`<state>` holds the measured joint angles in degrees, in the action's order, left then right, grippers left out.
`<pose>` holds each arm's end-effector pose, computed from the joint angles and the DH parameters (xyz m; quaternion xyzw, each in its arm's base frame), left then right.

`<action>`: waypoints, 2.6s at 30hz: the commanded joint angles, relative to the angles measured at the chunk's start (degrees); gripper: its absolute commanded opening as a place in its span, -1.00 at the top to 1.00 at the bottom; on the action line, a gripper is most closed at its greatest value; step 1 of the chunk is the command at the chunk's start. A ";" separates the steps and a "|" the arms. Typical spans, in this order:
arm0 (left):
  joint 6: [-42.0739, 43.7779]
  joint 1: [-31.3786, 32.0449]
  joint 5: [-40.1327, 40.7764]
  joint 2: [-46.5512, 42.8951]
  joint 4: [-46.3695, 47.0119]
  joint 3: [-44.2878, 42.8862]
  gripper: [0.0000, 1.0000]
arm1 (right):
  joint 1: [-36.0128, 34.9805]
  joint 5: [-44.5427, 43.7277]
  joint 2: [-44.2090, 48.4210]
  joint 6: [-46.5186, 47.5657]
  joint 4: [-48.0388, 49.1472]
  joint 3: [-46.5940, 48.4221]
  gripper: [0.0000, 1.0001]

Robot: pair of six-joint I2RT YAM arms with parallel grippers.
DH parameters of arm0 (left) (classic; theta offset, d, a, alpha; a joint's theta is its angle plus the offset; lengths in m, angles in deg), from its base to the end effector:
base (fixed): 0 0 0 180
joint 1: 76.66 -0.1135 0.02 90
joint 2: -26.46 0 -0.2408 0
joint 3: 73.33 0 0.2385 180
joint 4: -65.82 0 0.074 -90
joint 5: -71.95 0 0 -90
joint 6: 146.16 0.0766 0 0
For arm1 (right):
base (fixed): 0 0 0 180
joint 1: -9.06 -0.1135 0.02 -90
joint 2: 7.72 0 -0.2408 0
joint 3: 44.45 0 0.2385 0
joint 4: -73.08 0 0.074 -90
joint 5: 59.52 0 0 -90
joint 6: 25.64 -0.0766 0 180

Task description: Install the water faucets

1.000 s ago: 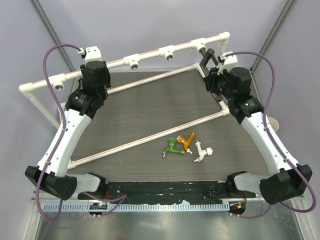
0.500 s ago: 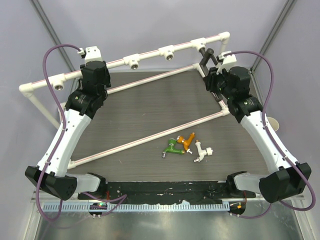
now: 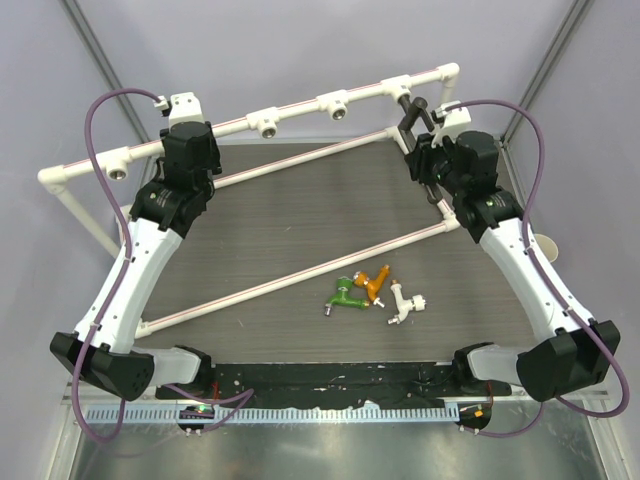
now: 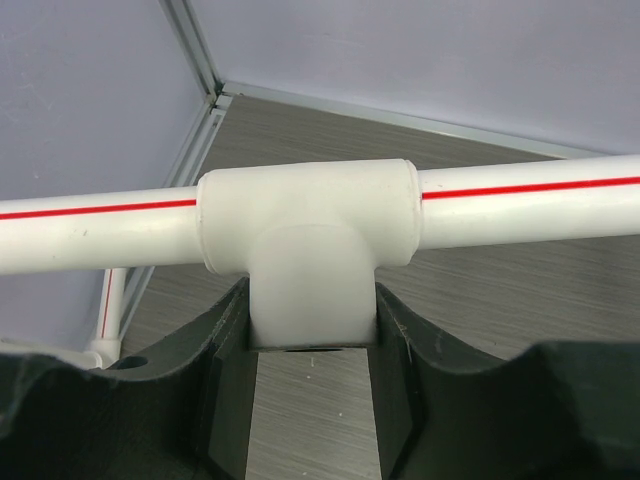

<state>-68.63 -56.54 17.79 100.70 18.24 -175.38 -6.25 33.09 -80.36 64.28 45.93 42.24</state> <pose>0.2911 -0.0589 0.4105 -0.1247 0.7884 0.0880 0.5959 0.3136 0.0895 0.3671 -0.1178 0.7742 0.1009 0.6137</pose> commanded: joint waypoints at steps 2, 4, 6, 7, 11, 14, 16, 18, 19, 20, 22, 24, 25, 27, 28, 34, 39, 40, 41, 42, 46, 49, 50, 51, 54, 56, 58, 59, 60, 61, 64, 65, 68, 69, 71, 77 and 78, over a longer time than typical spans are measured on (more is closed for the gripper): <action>-1.15 -0.52 -1.82 -2.43 -0.47 0.56 1.00 | -0.07 1.70 0.49 -1.42 6.52 6.80 0.99; -1.07 -0.52 -1.82 -2.61 -0.21 0.73 1.00 | -0.07 1.26 0.22 -1.24 4.85 9.08 0.99; -1.07 -0.43 -1.82 -2.69 -0.21 0.65 1.00 | -0.07 1.08 -0.57 -0.98 2.21 10.67 0.99; -1.07 -0.52 -1.91 -2.69 -0.21 0.65 1.00 | -0.07 1.17 -0.83 -0.98 1.69 11.55 0.99; -1.15 -0.61 -2.08 -2.69 -0.12 0.73 1.00 | -0.07 1.17 -1.27 -2.38 2.03 11.21 0.99; -1.15 -0.61 -2.26 -2.87 -0.03 0.82 1.00 | -0.07 1.17 -1.54 -5.19 3.17 10.41 0.99; -1.24 -0.61 -2.26 -2.87 0.06 0.91 1.00 | -0.07 1.25 -1.54 -7.55 4.31 9.80 0.99; -1.15 -0.61 -2.26 -2.78 0.23 0.91 1.00 | -0.07 1.60 -1.54 -9.14 5.10 9.45 0.98; -1.15 -0.61 -2.26 -2.87 0.14 1.00 1.00 | -0.07 1.78 -1.36 -9.85 5.63 9.45 0.99; -1.15 -0.61 -2.43 -2.87 0.14 1.00 1.00 | 0.02 2.30 -1.45 -11.33 5.90 9.45 0.99; -1.15 -0.70 -2.44 -2.96 0.14 1.00 1.00 | 0.28 3.18 -1.45 -12.57 6.07 9.88 0.99; -1.15 -0.70 -2.52 -3.04 0.32 1.00 1.00 | 0.81 5.29 -1.54 -14.94 6.25 10.41 0.98; -1.15 -0.70 -2.61 -2.96 0.23 1.09 1.00 | 1.68 5.99 -1.71 -15.91 6.42 10.50 0.99; -1.15 -0.70 -2.52 -3.13 0.32 1.09 1.00 | 3.09 8.72 -1.80 -19.51 7.04 10.41 0.98; -1.15 -0.70 -2.61 -3.13 0.32 1.09 1.00 | 4.66 9.94 -1.89 -20.83 7.39 10.24 0.99; -1.15 -0.78 -2.79 -3.31 0.41 1.17 1.00 | 9.59 19.97 -2.68 -32.43 12.31 8.57 0.98; -1.15 -0.78 -2.79 -3.40 0.41 1.17 1.00 | 11.71 24.45 -3.91 -39.28 17.75 7.52 0.99; -1.15 -0.87 -2.79 -3.40 0.32 1.17 1.00 | 12.14 25.94 -4.00 -42.08 18.81 7.16 0.99; -1.15 -0.87 -2.79 -3.40 0.41 1.17 1.00 | 12.41 26.56 -4.00 -43.68 19.95 6.46 0.99; -1.24 -0.87 -2.87 -3.40 0.41 1.17 1.00 | 12.85 27.26 -4.17 -45.00 21.88 6.20 0.99; -1.24 -0.87 -2.88 -3.40 0.58 1.26 1.00 | 13.64 28.94 -4.79 -51.24 26.37 4.62 0.98; -1.33 -0.96 -3.05 -3.66 0.58 1.26 1.00 | 14.08 30.17 -5.14 -57.13 31.20 2.59 0.98; -1.33 -0.96 -3.05 -3.57 0.50 1.35 1.00 | 14.25 30.61 -5.32 -60.10 32.26 1.63 0.99; -1.33 -0.96 -3.05 -3.57 0.58 1.35 1.00 | 14.26 30.70 -5.58 -61.43 34.18 1.10 0.98; -1.42 -1.05 -3.14 -3.66 0.67 1.35 1.00 | 14.43 30.96 -5.76 -67.31 39.18 -1.53 0.99; -1.42 -1.05 -3.23 -3.83 0.76 1.44 1.00 | 14.61 31.05 -5.76 -70.31 41.83 -3.64 0.99; -1.42 -1.05 -3.31 -3.84 0.76 1.44 1.00 | 14.61 31.14 -5.93 -74.62 45.88 -4.79 0.99; -1.42 -1.13 -3.31 -3.84 0.76 1.44 1.00 | 14.52 31.31 -6.11 -75.85 47.11 -5.75 0.99; -1.42 -1.13 -3.31 -3.92 0.76 1.44 1.00 | 14.61 31.57 -6.37 -78.38 49.38 -6.11 0.99; -1.42 -1.22 -3.40 -4.01 0.85 1.44 1.00 | 14.52 31.66 -6.55 -79.54 50.36 -6.46 0.99; -1.24 -1.22 -3.40 -4.36 1.37 1.96 1.00 | 14.52 31.66 -7.07 -84.19 54.41 -8.22 0.99; -1.24 -1.31 -3.49 -4.45 1.37 1.96 1.00 | 14.61 31.58 -7.25 -84.99 55.11 -8.83 0.99; -1.15 -1.40 -3.58 -4.72 1.72 2.14 1.00 | 14.61 31.32 -7.86 -88.33 58.10 -10.41 0.99; -1.15 -1.40 -3.49 -4.89 1.64 2.23 1.00 | 14.52 31.14 -7.95 -89.12 59.32 -10.77 0.99; -1.07 -1.40 -3.67 -4.80 1.64 2.23 1.00 | 14.61 30.79 -8.04 -90.36 60.21 -11.47 0.99; -1.07 -1.49 -3.67 -4.98 1.64 2.23 1.00 | 14.52 30.52 -7.69 -90.89 60.22 -11.39 0.99; -1.07 -1.49 -3.67 -4.98 1.72 2.23 1.00 | 14.52 30.70 -7.69 -90.89 60.13 -11.21 0.99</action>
<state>-69.26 -57.72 14.64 99.26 21.82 -173.20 7.74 71.23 -88.38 -25.50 96.00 28.93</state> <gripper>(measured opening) 0.459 0.377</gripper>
